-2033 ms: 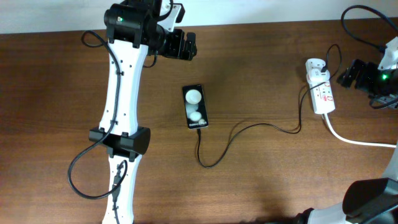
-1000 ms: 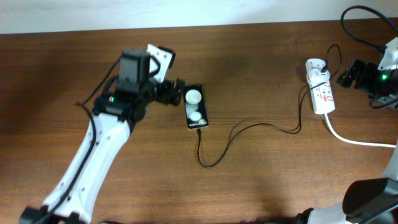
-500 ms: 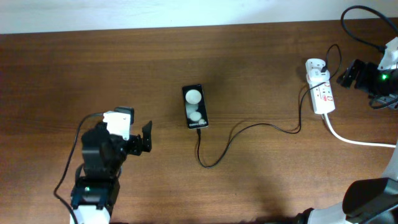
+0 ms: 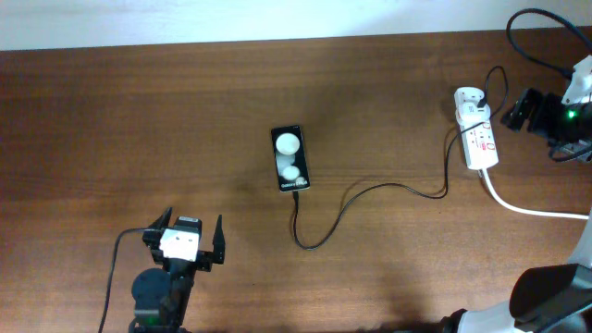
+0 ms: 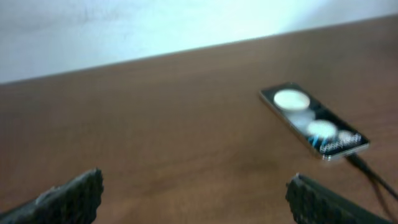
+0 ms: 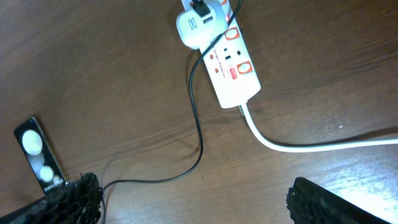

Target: Plug charger to phone and switch on socket

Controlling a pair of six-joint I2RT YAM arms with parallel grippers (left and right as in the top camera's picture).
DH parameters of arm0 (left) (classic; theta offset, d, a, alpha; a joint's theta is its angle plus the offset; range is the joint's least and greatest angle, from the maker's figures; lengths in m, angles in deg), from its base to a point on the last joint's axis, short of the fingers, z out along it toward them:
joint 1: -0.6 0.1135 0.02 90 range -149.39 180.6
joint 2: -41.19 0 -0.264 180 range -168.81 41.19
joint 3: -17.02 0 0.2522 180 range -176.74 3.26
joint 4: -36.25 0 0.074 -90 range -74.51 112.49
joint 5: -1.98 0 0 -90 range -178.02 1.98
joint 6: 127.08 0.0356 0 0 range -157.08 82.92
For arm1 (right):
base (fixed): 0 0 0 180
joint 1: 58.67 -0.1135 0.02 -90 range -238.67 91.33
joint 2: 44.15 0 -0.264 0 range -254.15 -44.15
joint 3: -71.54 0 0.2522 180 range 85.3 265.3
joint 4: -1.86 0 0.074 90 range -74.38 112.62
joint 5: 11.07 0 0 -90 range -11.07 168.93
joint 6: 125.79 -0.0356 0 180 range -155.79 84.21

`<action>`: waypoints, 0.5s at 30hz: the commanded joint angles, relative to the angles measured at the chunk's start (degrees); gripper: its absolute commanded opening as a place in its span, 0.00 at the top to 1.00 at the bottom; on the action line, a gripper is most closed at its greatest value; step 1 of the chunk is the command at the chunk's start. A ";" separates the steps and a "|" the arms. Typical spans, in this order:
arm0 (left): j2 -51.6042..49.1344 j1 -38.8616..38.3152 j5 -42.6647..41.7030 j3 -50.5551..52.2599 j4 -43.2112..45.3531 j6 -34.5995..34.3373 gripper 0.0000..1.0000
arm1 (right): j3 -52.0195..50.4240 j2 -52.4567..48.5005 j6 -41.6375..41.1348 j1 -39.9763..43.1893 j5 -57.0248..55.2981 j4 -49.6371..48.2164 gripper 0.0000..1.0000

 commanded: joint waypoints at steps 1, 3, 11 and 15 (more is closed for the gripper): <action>6.73 1.33 1.03 0.13 -4.63 1.16 0.01 | -0.09 -0.11 -0.28 0.00 -0.46 0.07 0.01; 7.76 1.73 1.62 0.13 -4.81 1.14 0.01 | -0.09 -0.11 -0.28 0.00 -0.46 0.09 0.01; 13.60 1.73 2.03 0.11 -4.79 1.16 0.01 | -0.09 -0.11 -0.28 0.00 -0.46 0.09 0.01; 13.60 1.73 2.01 0.11 -4.74 1.16 0.01 | -0.09 -0.11 -0.28 0.00 -0.46 0.07 0.01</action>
